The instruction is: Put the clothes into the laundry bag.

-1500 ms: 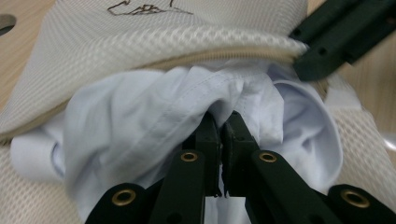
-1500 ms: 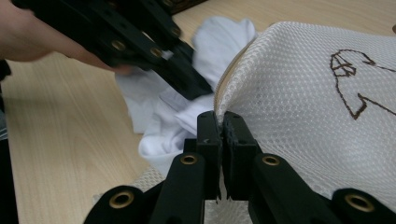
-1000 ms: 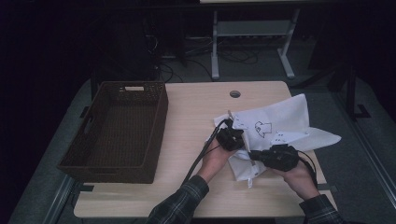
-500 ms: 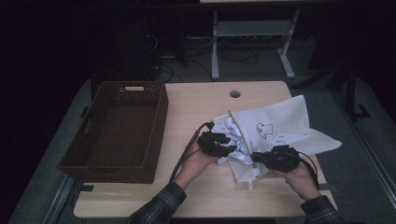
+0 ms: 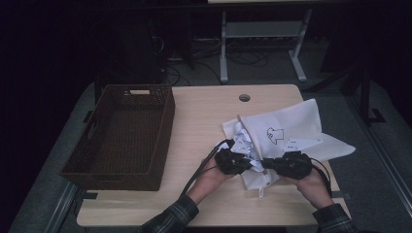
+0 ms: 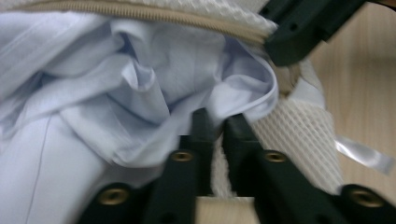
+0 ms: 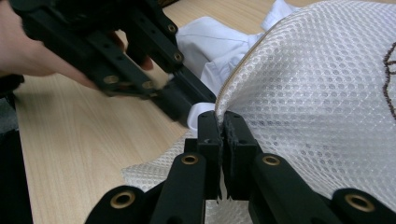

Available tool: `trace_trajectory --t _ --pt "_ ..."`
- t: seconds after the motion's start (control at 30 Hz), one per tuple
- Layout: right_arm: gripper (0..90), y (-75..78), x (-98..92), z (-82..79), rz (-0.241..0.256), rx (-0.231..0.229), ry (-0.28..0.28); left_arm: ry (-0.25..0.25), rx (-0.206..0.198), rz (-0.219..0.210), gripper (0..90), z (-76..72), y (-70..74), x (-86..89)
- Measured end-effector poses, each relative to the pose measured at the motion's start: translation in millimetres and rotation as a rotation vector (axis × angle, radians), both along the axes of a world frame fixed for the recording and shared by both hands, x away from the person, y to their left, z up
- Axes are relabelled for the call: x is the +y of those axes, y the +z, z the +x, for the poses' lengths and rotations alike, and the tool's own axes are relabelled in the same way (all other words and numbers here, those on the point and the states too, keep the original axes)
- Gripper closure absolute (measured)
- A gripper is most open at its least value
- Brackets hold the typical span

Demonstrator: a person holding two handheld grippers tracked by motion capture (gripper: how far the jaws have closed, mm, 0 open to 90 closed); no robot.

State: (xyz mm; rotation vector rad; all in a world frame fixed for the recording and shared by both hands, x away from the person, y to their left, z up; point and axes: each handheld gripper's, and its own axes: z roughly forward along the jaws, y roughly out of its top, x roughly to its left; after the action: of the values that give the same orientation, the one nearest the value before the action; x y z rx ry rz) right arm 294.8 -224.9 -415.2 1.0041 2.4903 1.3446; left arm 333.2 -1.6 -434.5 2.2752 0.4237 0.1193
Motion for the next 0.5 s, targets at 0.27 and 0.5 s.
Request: trace_trajectory --t 0.27,0.5 --pt "66.4 -8.3 -8.0 -8.3 -0.052 0.014 -0.045 0.008 0.033 -0.017 89.5 8.9 -7.3 -10.3" --pt "74.3 -20.8 -8.1 -17.2 -0.13 0.068 -0.079 0.017 0.033 -0.018 89.7 10.4 -5.6 -16.7"
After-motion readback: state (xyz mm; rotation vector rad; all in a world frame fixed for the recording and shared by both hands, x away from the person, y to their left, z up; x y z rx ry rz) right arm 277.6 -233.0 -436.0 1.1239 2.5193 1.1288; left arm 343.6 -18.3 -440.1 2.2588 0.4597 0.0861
